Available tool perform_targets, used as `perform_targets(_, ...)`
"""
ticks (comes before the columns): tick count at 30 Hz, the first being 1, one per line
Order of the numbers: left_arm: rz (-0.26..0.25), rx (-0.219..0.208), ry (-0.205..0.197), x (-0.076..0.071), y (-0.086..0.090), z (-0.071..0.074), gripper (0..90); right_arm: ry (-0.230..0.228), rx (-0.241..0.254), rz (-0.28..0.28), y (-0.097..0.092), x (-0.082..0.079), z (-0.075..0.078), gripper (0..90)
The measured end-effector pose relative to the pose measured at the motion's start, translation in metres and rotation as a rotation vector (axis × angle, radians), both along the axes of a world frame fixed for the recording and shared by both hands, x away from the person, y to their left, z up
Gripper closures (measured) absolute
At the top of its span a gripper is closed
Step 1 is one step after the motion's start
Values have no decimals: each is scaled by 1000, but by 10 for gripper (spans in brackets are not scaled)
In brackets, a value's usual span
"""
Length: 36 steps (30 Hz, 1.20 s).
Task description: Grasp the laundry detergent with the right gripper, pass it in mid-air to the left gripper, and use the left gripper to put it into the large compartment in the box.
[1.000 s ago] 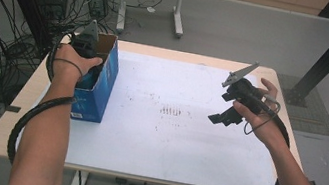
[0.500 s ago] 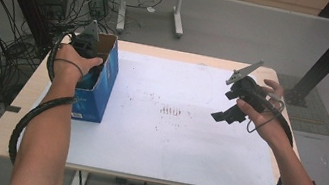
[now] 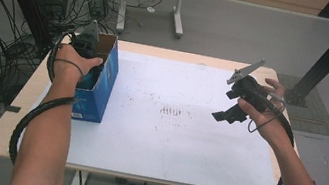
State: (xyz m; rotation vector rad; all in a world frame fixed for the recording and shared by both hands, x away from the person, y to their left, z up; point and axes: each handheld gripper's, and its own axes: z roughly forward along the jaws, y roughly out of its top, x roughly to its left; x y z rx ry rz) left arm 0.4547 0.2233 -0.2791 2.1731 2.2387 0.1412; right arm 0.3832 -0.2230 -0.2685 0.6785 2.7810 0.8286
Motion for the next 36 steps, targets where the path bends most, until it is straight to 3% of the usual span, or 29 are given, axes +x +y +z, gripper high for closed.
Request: perform_targets(36, 8, -8, 0, 0, 1, 0, 365, 4, 1, 3, 1, 1, 2, 63)
